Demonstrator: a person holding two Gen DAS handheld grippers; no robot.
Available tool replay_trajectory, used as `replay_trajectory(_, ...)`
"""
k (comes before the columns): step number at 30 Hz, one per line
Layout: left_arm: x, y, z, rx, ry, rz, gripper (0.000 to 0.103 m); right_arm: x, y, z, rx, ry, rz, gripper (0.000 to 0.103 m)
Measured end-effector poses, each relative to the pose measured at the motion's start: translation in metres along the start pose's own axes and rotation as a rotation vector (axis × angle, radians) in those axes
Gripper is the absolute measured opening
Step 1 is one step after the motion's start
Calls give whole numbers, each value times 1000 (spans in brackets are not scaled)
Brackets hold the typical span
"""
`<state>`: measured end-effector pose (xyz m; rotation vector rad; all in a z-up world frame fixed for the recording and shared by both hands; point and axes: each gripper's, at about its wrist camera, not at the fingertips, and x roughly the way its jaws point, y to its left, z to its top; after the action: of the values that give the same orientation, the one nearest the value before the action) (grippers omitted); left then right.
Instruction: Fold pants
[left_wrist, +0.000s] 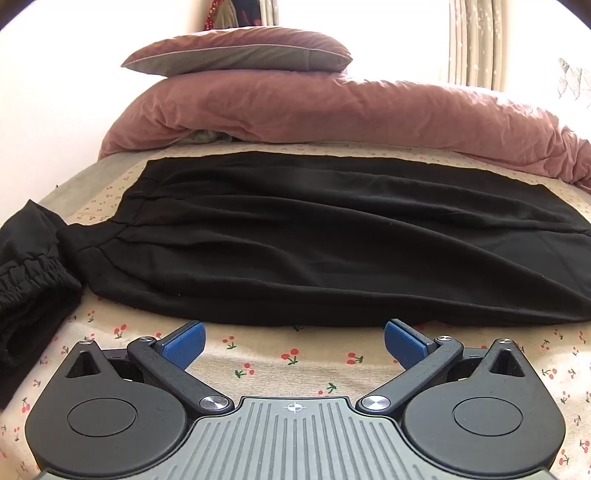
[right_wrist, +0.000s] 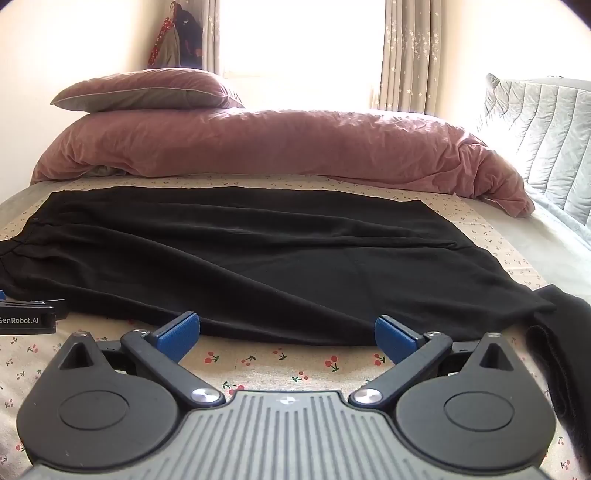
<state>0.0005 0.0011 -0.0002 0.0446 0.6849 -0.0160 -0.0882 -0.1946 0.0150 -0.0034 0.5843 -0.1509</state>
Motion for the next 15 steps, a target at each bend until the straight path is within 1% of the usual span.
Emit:
replay_trajectory(8, -1, 4, 2, -31, 0, 7, 103, 2, -3, -1, 29, 18, -31, 99)
replay_trajectory(15, 2, 8, 2, -43, -1, -12, 103, 3, 0, -1, 20, 27, -52, 99)
